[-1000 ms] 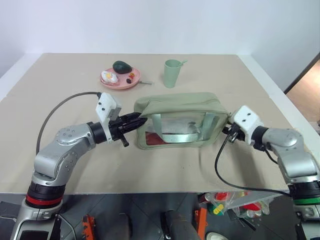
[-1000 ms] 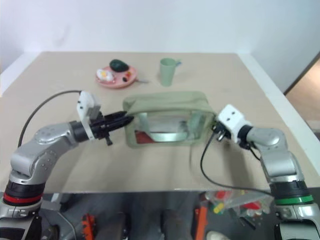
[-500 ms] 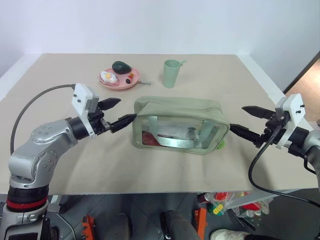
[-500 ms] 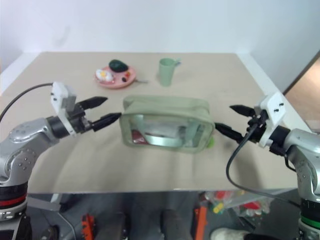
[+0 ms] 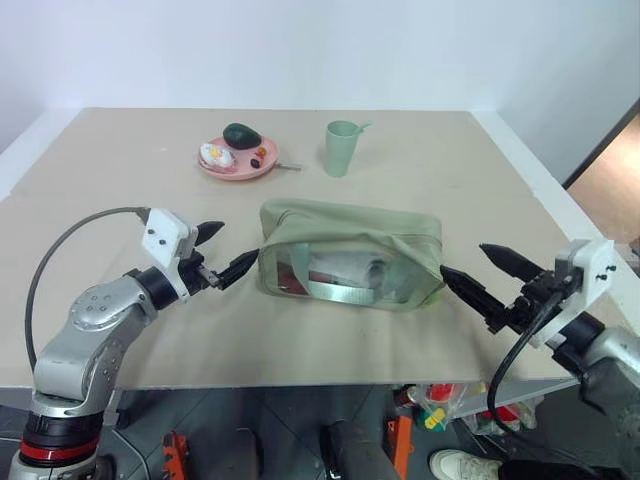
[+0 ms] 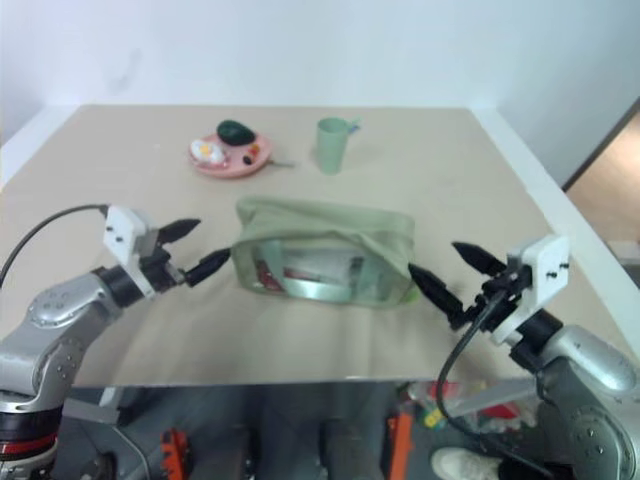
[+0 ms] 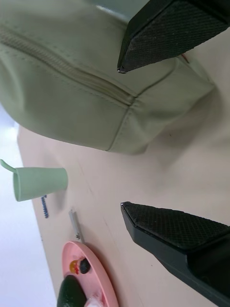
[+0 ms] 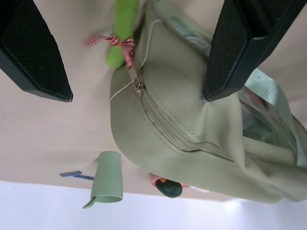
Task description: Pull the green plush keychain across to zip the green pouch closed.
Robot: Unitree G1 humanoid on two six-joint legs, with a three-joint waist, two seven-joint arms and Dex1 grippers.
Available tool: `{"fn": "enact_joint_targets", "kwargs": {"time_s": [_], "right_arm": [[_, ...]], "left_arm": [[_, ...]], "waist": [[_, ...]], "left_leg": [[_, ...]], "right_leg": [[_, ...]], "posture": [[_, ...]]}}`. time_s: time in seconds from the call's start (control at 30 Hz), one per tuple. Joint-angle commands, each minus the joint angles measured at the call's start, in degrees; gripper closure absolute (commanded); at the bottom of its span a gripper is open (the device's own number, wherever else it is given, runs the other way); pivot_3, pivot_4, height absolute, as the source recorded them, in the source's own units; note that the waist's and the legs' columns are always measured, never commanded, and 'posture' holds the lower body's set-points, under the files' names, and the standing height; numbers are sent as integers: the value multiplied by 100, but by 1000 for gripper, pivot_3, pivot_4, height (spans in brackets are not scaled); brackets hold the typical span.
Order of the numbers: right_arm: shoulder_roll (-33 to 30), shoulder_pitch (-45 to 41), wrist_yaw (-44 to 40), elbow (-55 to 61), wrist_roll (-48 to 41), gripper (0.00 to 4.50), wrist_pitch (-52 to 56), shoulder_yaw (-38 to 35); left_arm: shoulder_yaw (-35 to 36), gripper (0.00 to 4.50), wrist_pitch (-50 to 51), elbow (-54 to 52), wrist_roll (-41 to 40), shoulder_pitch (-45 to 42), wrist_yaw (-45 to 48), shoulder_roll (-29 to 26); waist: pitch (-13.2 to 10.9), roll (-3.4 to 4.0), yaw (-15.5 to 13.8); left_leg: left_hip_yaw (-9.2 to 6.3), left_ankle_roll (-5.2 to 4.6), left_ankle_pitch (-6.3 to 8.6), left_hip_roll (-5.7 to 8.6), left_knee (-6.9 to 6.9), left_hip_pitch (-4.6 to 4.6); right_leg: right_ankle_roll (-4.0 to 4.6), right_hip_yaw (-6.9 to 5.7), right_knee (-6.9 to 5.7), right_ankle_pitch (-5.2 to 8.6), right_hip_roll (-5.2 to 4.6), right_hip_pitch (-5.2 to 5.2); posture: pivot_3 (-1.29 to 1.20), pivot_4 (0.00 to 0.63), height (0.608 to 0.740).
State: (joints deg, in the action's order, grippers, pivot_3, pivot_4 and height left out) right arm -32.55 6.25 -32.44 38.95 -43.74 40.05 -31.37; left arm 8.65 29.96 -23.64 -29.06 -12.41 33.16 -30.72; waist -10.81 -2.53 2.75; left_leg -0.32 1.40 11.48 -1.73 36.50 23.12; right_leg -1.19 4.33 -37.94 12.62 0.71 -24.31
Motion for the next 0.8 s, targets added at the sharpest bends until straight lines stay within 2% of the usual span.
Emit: {"fn": "enact_joint_targets", "kwargs": {"time_s": [0.03, 0.47, 0.67, 0.8], "right_arm": [[-59, 366, -239, 84, 65, 0, -382, -141], [-86, -816, 489, -341, -285, 0, -545, -9], [-74, -456, 347, -367, -275, 0, -664, -191], [8, -187, 475, -358, -160, 0, -790, -224]], "left_arm": [[5, 50, -122, -149, 13, -84, 1, -1], [-233, 50, -304, 64, 229, -278, 70, 49], [-169, 50, -341, 25, 165, -289, 75, 98], [135, 50, -302, 128, 38, -347, -23, 107]], "waist": [[1, -1, -2], [0, 0, -6], [0, 0, -21], [0, 0, -21]], "left_leg": [[0, -1, 0, 1, 0, -1], [5, 0, -1, 8, 0, 11], [-2, -13, 28, 11, -5, 22], [-3, -13, 32, 10, -6, 21]], "right_leg": [[0, 1, 0, 0, 0, 1], [1, 10, 1, 3, -2, -4], [-37, 6, 1, 19, -4, -6], [-37, 6, 1, 22, -3, -6]], "posture": [[0, 150, 740], [0, 150, 740], [0, 150, 740], [0, 150, 740]]}}
